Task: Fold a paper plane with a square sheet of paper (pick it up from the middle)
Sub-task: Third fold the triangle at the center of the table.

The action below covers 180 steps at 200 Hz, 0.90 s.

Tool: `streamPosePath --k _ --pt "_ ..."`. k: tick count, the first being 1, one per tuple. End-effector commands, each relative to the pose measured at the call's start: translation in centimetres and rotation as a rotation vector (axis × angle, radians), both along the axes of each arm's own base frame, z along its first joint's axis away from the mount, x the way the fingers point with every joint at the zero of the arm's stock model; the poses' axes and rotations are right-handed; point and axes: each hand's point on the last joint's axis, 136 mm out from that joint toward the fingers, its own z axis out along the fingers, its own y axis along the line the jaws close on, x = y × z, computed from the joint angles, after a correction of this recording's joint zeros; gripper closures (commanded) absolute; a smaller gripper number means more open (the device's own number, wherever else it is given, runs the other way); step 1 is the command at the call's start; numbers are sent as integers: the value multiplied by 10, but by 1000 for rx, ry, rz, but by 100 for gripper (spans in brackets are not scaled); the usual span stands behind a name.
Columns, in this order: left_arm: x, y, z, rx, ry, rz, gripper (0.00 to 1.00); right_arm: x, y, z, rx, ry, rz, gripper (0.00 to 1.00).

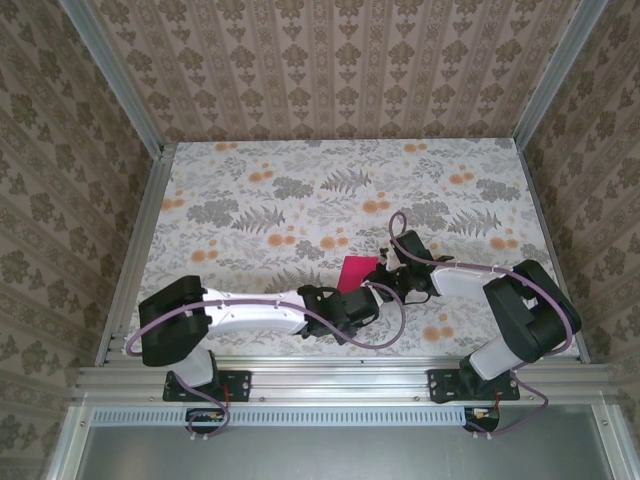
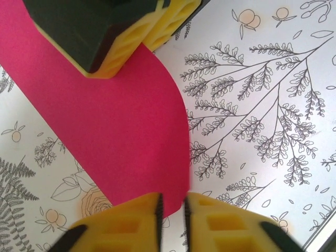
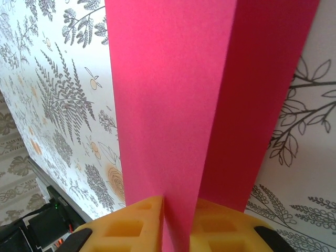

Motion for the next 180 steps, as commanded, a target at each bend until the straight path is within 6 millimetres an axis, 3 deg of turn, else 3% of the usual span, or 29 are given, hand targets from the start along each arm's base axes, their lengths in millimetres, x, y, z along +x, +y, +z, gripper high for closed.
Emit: streamPosePath --k 1,32,59,88,112,120,143,172,180 --pt "0 3 4 -3 -11 -1 87 -1 -2 0 -10 17 7 83" --pt "-4 1 4 -19 24 -20 100 -1 -3 0 -13 17 7 81" --pt "-3 2 3 -39 62 -26 100 0 -5 3 -23 7 12 75" --pt "-1 4 4 -71 116 -32 100 1 -22 9 -88 -16 -18 67" --pt "-2 4 4 -90 152 -39 100 5 -39 19 -141 -48 -48 62" --pt "-1 5 4 -93 159 -38 100 9 -42 32 -138 -91 -60 62" --pt "0 4 5 -104 172 -37 100 17 -38 46 -108 -130 -63 63" --pt "2 2 6 -113 181 -40 100 29 -16 59 -1 -151 -32 76" --pt "3 2 6 -115 184 -41 100 31 -9 51 10 -123 -14 80"
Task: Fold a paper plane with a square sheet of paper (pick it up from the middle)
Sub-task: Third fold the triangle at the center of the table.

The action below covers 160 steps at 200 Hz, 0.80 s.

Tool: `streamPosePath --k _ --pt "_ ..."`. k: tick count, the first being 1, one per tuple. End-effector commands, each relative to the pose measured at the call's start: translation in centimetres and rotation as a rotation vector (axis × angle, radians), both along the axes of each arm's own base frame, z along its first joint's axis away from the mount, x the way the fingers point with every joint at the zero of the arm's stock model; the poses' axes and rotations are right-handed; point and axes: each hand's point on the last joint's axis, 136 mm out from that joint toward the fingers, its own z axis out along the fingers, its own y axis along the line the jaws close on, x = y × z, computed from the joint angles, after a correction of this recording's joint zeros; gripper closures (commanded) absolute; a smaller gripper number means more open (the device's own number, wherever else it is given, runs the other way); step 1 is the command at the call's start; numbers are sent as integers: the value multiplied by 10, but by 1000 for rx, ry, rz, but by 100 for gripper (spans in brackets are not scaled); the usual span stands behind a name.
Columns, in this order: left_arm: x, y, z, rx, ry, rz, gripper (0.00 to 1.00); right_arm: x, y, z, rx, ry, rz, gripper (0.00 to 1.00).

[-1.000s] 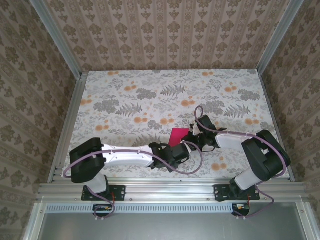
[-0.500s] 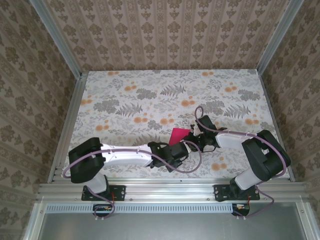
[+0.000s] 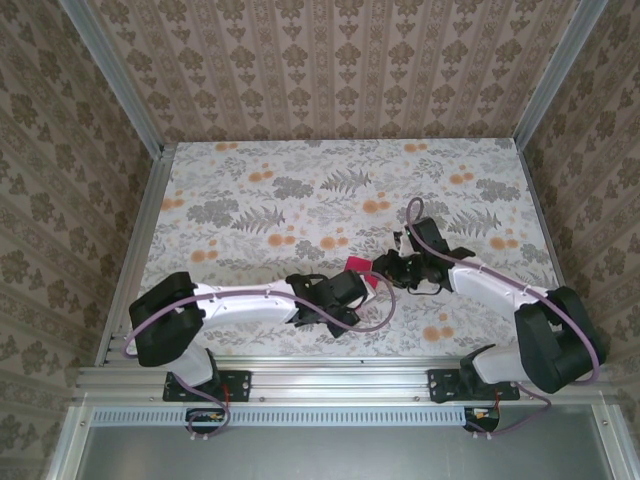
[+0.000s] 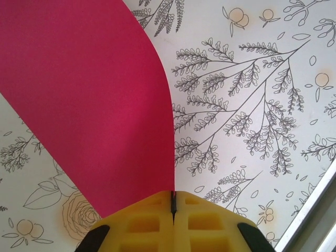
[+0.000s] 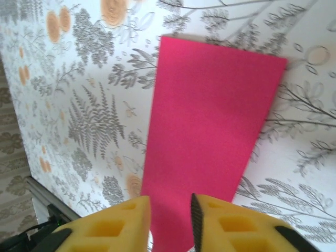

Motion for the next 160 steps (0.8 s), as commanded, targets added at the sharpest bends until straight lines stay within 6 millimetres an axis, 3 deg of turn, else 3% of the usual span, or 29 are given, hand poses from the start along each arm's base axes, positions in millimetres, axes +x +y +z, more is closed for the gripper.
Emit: streamPosePath --k 1,47,124,160 --pt "-1 -2 7 -33 12 -30 100 8 18 1 61 21 45 81" --pt "2 0 8 -44 44 -33 100 22 33 -24 36 79 118 87" --pt "22 0 8 -120 172 -33 100 14 18 -69 -145 167 250 87" --pt "34 2 5 -137 230 -26 100 13 16 -73 -169 168 276 87"
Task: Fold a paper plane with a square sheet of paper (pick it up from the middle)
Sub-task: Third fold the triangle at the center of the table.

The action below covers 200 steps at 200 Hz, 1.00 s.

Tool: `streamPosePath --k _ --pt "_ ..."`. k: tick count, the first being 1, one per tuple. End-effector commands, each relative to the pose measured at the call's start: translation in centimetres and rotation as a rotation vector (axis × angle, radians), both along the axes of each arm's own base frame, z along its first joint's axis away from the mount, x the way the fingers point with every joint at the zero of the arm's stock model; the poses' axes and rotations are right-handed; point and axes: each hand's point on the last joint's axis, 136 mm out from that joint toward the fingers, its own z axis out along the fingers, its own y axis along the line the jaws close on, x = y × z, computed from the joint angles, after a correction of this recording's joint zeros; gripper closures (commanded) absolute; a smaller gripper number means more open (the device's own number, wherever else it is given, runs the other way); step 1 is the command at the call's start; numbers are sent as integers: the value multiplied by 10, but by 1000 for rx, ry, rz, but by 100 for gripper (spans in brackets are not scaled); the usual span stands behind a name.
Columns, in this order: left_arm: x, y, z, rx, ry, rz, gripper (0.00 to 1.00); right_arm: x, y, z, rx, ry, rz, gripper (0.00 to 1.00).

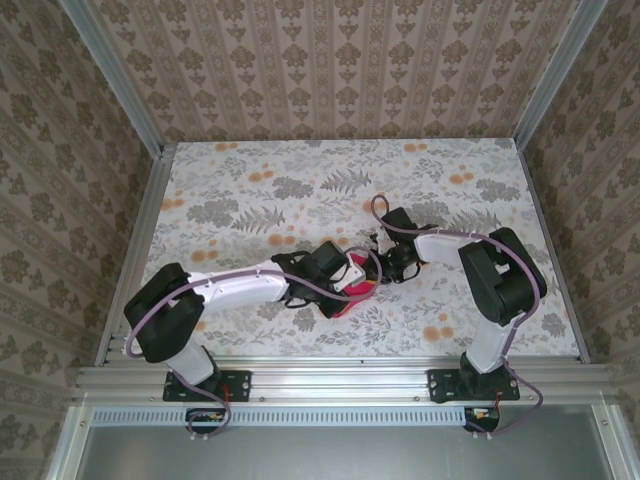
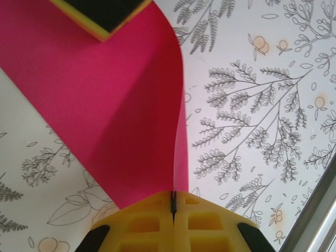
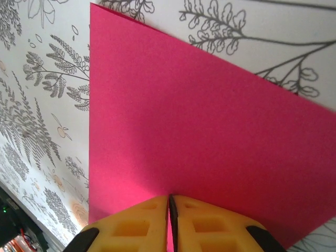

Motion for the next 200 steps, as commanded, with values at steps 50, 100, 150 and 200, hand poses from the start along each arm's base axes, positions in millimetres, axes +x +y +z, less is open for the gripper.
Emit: streamPosePath --k 50,100,150,200 --pt "17 -4 0 -42 75 -43 100 -7 -10 -12 -90 19 59 87" --pt "27 -5 -1 -44 110 -60 100 -7 -11 -12 -94 22 66 87" --pt "29 -3 -9 -27 129 -46 100 -4 -10 -7 -94 13 64 87" --pt "39 2 -17 9 99 -19 100 -2 -7 -4 -72 10 56 86"
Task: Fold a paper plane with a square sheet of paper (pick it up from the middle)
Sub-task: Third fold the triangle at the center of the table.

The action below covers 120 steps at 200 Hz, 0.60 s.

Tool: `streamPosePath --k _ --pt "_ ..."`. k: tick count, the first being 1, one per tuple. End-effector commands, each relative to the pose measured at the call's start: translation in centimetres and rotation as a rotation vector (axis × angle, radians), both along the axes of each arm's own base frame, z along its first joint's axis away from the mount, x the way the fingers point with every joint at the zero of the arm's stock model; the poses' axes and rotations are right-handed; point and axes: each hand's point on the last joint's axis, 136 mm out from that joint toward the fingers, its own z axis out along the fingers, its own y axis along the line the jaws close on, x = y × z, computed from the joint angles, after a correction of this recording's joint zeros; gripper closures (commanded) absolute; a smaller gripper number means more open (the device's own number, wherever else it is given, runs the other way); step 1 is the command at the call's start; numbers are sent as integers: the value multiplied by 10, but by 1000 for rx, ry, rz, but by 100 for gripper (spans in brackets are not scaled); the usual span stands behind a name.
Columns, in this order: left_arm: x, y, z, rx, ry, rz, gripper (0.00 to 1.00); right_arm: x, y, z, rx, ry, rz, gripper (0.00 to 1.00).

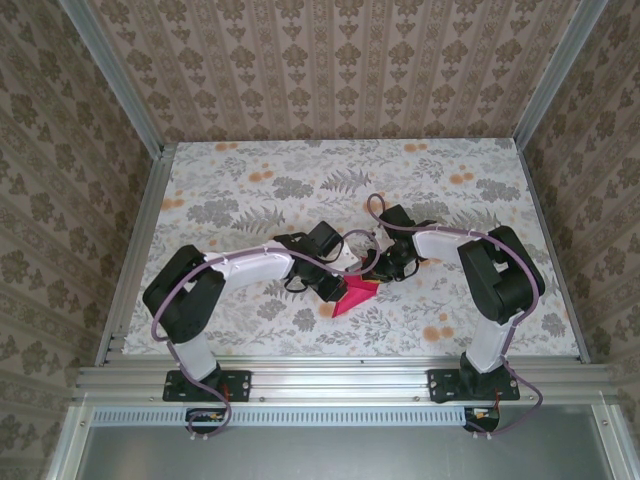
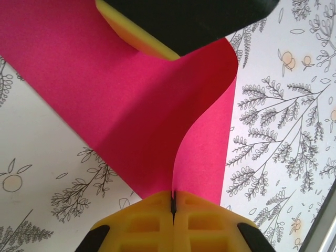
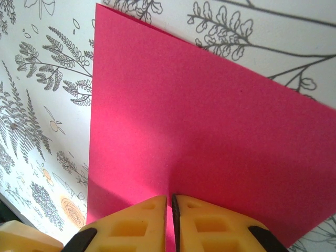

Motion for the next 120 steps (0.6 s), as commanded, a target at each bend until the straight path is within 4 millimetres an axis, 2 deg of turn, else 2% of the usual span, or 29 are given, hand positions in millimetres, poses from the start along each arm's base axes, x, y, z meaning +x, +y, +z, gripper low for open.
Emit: streamPosePath --k 1,92,120 --pt "8 1 -4 22 -14 -3 100 -3 -3 -5 -31 20 6 86" --pt "17 -7 -2 -2 -32 -24 99 -4 -3 -7 -33 29 0 85" --pt "17 -5 -7 17 -23 -26 99 -4 -3 -7 -35 31 -4 85"
